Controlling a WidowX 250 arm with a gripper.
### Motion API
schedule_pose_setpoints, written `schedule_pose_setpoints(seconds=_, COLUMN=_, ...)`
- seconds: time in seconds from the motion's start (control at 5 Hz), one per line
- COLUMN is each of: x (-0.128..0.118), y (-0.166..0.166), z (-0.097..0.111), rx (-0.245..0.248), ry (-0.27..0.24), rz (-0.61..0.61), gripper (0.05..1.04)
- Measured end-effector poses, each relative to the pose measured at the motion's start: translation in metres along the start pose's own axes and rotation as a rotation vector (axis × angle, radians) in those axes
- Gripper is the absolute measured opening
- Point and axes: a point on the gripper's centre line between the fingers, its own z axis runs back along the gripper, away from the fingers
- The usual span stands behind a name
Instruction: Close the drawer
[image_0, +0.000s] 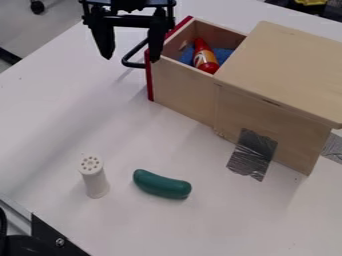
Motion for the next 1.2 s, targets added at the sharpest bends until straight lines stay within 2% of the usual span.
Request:
schedule_pose_setpoints(seconds=0.2, x=-0.001, y=0.0, z=-0.005, rx=0.003, ry=0.018, rz=0.0, gripper=0.999)
schedule_pose_setpoints(seconds=0.4, x=0.018, y=-0.001, z=-0.013, rx=0.067, ry=0.006, rz=-0.035, gripper=0.999)
schedule_pose_setpoints(seconds=0.6, x=0.038, y=-0.003, z=-0.015, rx=0.118, ry=-0.036, rz=-0.084, gripper=0.999)
schedule_pose_setpoints(seconds=0.8, x=0.054, y=0.0, z=-0.011, rx=0.149, ry=-0.075, rz=-0.11, gripper=0.999)
schedule_pose_setpoints(seconds=1.0, x=0.075, y=0.009, z=-0.016, rx=0.181, ry=-0.083, rz=-0.116, gripper=0.999)
schedule_pose_setpoints(seconds=1.2, x=0.095, y=0.024, z=-0.015, rx=0.189, ry=-0.086, rz=-0.09, gripper=0.999)
